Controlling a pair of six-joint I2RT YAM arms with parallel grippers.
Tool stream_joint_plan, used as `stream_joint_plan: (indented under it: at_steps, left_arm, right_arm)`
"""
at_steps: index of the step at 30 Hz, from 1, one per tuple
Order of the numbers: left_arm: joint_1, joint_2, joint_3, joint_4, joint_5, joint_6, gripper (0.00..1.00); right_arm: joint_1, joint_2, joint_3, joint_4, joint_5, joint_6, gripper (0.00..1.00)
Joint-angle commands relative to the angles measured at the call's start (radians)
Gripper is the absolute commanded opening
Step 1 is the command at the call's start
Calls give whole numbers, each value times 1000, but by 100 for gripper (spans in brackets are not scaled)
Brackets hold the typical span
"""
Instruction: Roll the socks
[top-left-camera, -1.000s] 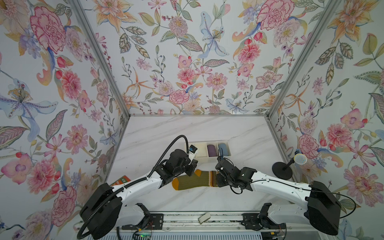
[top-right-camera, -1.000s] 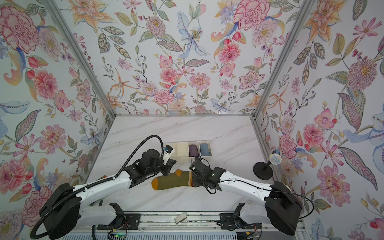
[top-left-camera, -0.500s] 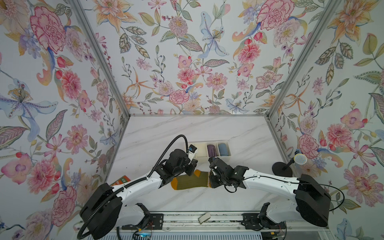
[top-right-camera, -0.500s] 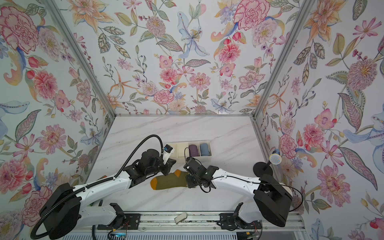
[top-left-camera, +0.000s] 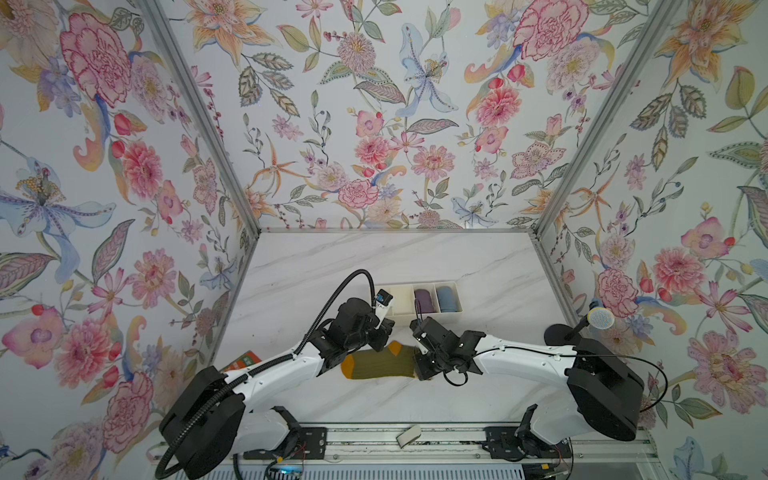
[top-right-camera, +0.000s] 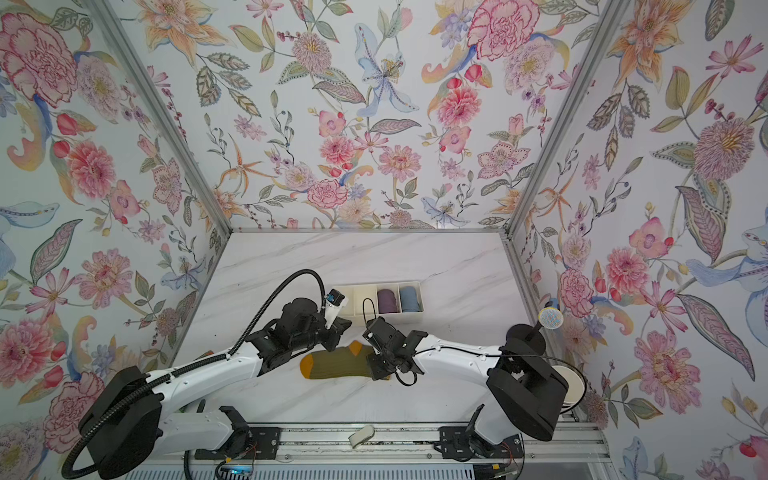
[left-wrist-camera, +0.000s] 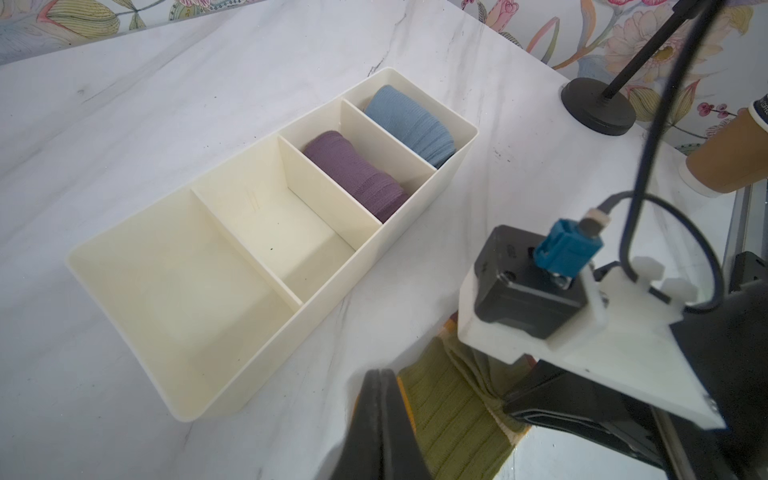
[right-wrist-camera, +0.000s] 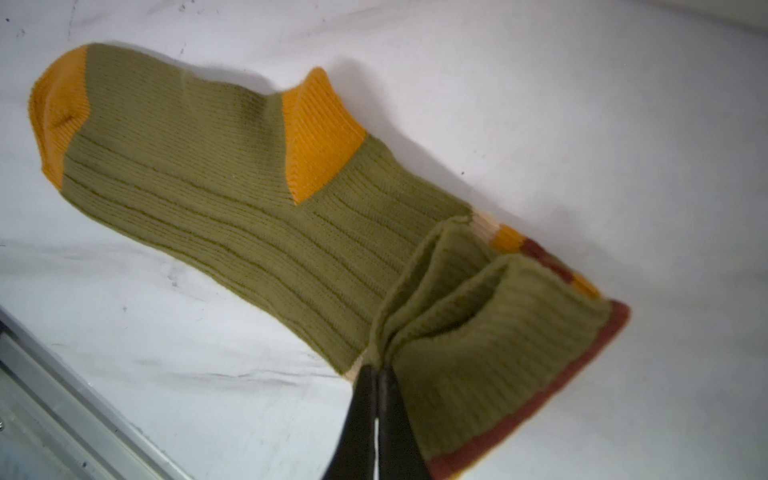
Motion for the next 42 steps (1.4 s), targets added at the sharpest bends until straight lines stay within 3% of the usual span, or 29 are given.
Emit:
stream_joint_plan:
  at_steps: [1, 5, 12, 21, 24, 30, 35, 42]
  left_arm:
    - [15, -10, -6, -2, 14, -5, 1]
    - [17, -8, -7, -2, 16, -4, 1]
    - [20, -2, -7, -9, 12, 1, 1]
    - [20, 26, 0, 0, 28, 4, 0]
    - [18, 37, -1, 7, 47, 8, 0]
    - [-40, 64, 14, 19, 67, 52, 0]
    - [-150, 130, 86, -29, 51, 115, 0]
    - [-257, 266, 181, -62, 48, 154, 0]
  right_arm:
    - [0, 23, 25, 17, -33, -14, 1]
    - [-13, 34, 23, 33, -59, -14, 5]
    - [-38, 15, 10, 61, -121, -2, 24]
    - [-111, -157, -42, 120, -214, 38, 38]
    - [-173, -230, -80, 101, -205, 75, 38]
    - [-312, -316, -181, 12, -164, 151, 26]
    - [-323, -328, -227, -4, -161, 188, 20]
    - [-355, -319, -269, -6, -148, 210, 19]
